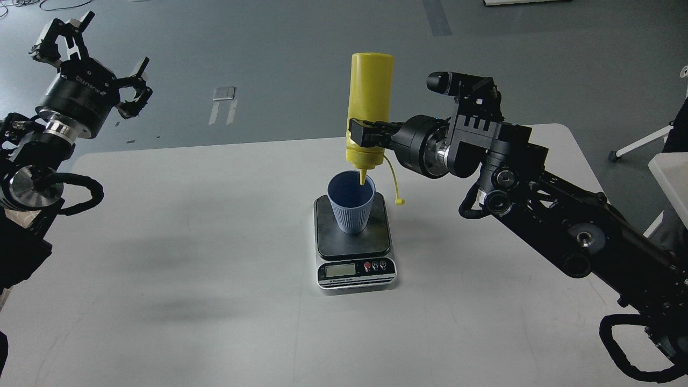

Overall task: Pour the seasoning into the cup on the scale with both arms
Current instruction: 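Hold the bottle inverted above the cup to pour sauce, then turn the bottle upright and carry it back toward its spot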

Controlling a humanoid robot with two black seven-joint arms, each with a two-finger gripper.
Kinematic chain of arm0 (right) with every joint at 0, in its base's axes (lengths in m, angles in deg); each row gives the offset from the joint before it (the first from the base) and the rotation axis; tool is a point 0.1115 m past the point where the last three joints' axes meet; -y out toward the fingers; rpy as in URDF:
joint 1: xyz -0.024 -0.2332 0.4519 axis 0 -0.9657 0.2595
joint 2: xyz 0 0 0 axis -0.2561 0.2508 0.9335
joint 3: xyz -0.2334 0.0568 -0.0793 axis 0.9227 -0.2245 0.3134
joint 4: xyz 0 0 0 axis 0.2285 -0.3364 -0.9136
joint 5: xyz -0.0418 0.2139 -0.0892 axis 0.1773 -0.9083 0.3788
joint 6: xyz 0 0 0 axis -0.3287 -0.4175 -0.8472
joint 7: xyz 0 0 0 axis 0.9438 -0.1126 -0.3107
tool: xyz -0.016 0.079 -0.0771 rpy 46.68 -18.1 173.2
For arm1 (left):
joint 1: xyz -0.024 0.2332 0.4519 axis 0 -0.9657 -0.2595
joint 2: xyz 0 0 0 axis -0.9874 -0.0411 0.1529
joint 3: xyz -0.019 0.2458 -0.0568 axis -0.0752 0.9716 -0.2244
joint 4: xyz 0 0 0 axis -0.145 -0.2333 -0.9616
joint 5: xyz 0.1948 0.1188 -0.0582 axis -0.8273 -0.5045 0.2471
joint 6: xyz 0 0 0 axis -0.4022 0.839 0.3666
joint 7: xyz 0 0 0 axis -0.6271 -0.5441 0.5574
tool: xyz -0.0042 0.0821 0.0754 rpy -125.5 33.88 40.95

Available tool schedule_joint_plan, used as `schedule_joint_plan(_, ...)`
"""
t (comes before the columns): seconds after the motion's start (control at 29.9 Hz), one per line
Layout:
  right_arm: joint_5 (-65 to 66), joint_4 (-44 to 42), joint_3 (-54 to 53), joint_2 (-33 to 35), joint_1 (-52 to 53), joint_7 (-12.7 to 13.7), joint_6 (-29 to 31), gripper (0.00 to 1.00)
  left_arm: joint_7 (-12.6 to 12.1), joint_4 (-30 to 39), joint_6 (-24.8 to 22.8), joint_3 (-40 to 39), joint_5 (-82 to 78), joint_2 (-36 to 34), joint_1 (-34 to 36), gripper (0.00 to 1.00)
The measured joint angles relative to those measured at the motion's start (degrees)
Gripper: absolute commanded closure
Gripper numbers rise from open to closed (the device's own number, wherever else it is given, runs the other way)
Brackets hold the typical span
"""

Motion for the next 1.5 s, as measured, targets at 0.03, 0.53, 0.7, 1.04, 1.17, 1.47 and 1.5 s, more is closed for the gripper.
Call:
schedule_joint_plan(0.03,0.44,-0.01,0.03,-0.04,0.0,0.0,0.0,0.74,0.02,0.0,0.0,0.0,0.0,0.0,0.0,0.02)
schedule_joint_plan(0.53,1.07,-0.17,0.09,-0.87,-0.52,0.0,-0.2,1.0,0.03,-0.01,0.0,-0.17,0.0,-0.08,0.0,0.02)
schedule_joint_plan(0.7,1.14,-0.22,0.0,-0.92,-0.62,0.0,-0.3,1.0,0.03,-0.08,0.0,-0.18,0.0,-0.09,0.0,0.02)
schedule_joint_plan(1.04,1.11,-0.28,-1.74,-0.93,-0.57,0.0,-1.4,1.0,0.03,-0.08,0.0,-0.27,0.03,-0.04,-0.01,0.02)
schedule_joint_plan(1.17,0.13,-0.13,-5.29,-1.0,-0.99,0.0,-2.57,1.0,0.03,-0.08,0.0,-0.27,0.03,0.0,-0.01,0.02)
schedule_joint_plan(1.47,-10.89,-0.13,-18.5,-4.81,-5.76,0.0,-2.85,1.0,0.03,-0.05,0.0,-0.1,0.0,0.0,0.0,0.02)
schedule_joint_plan(1.5,-12.78,-0.2,-19.95,-4.95,-6.14,0.0,-2.97,1.0,0.03,-0.02,0.0,-0.1,0.01,0.0,0.0,0.02)
